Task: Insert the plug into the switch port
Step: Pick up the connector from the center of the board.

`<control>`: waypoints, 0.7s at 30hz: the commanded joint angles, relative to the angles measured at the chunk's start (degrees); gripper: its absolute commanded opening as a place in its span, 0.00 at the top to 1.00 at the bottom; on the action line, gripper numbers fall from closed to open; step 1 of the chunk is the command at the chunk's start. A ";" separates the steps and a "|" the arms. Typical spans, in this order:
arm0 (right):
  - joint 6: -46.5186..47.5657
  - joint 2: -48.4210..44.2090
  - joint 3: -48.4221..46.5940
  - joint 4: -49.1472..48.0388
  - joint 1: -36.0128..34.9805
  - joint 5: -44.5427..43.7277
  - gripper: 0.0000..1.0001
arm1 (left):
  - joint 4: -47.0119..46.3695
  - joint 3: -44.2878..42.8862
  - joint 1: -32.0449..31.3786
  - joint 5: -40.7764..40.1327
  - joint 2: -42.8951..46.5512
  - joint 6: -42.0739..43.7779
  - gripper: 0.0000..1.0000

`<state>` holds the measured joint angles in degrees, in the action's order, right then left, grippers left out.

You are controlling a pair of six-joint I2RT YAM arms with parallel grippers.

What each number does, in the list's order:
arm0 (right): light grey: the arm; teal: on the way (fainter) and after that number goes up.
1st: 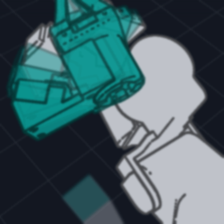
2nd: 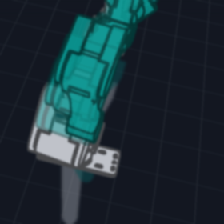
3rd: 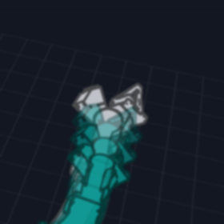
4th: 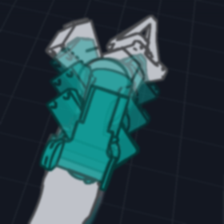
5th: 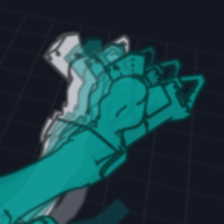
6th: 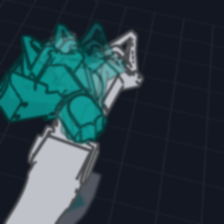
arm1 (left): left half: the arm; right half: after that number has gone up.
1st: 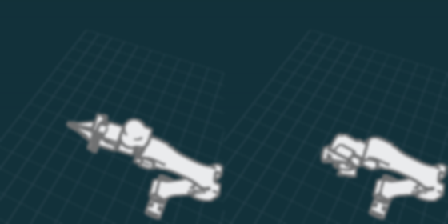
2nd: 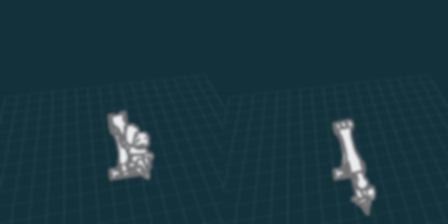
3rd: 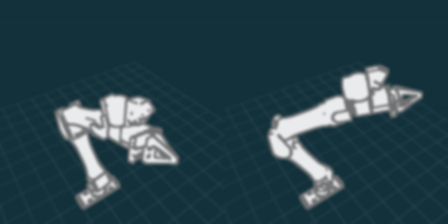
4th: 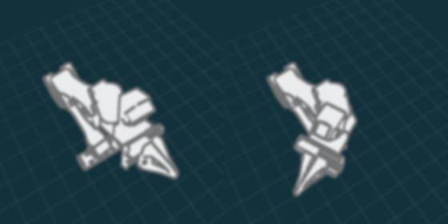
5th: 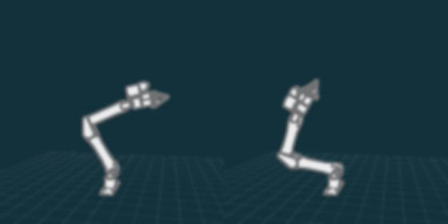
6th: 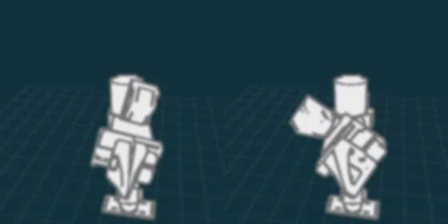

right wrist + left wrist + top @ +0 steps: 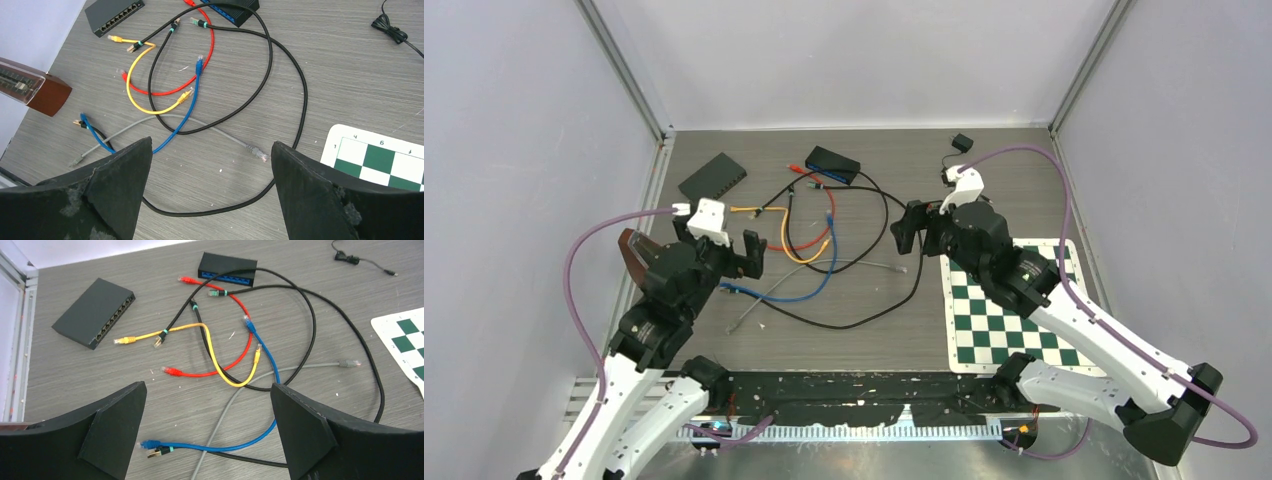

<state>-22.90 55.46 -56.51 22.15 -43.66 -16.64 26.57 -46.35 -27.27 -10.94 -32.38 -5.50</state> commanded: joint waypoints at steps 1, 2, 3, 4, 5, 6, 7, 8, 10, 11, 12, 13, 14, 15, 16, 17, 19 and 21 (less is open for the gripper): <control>0.32 -3.03 0.50 -2.58 -0.18 -0.37 0.05 | 1.15 -1.80 -0.16 -1.34 -4.44 -0.42 0.01; 0.60 -3.44 0.56 -2.98 -0.17 -0.21 0.05 | 2.44 -2.61 -0.16 -1.80 -5.77 -0.82 0.00; 0.84 -3.61 0.69 -3.29 -0.19 0.17 0.05 | 3.26 -3.44 -0.16 -2.83 -7.06 -1.26 0.00; 1.01 -3.94 0.69 -3.64 -0.15 0.77 0.05 | 3.75 -4.31 -0.09 -4.32 -8.35 -2.15 0.00; 1.43 -4.17 0.96 -3.97 -0.17 1.32 0.05 | 3.84 -4.95 0.08 -5.44 -9.81 -2.82 0.00; 1.79 -4.67 1.27 -4.69 -0.19 2.95 0.04 | 4.00 -6.08 0.72 -5.88 -11.56 -3.50 0.00; 2.26 -5.06 2.25 -5.29 -0.20 4.13 0.05 | 5.00 -7.69 1.87 -5.89 -14.16 -4.50 0.00; 2.34 -6.08 2.88 -6.66 -0.20 6.24 0.05 | 6.75 -10.31 3.38 -5.48 -17.21 -5.65 0.00; 2.56 -7.99 5.10 -8.92 -0.20 8.73 0.05 | 10.34 -14.86 6.39 -4.13 -23.49 -7.60 0.01; 2.58 -8.70 6.61 -9.60 -0.18 9.44 0.05 | 10.74 -16.28 7.84 -3.01 -26.95 -8.26 0.01; 2.59 -10.02 7.47 -10.75 -0.19 10.05 0.05 | 10.30 -17.14 9.29 -1.31 -29.18 -8.93 0.01; 2.42 -10.59 8.26 -11.05 -0.15 9.83 0.05 | 9.41 -17.91 10.84 0.78 -31.54 -9.80 0.02; 2.37 -11.46 8.52 -11.16 -0.17 8.83 0.05 | 8.44 -18.74 12.68 3.08 -33.90 -11.03 0.02; 2.52 -11.83 8.79 -10.94 -0.15 8.34 0.05 | 7.69 -19.84 14.34 5.24 -36.76 -12.10 0.03; 2.73 -11.89 8.74 -10.12 -0.17 7.41 0.05 | 7.28 -21.63 16.09 7.10 -39.76 -13.00 0.04; 3.33 -11.85 8.51 -9.63 -0.19 7.02 0.05 | 7.19 -23.64 17.52 8.64 -42.88 -13.33 0.07; 4.17 -11.84 8.29 -8.59 -0.20 6.65 0.05 | 8.14 -28.65 19.61 8.13 -49.34 -14.06 0.11; 4.60 -12.10 8.57 -8.79 -0.19 8.03 0.04 | 9.15 -33.51 21.05 6.13 -55.05 -16.33 0.15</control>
<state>-20.25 44.18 -47.42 15.84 -43.66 -9.13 35.35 -71.37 -9.15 -6.13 -79.57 -17.06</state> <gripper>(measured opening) 0.955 0.882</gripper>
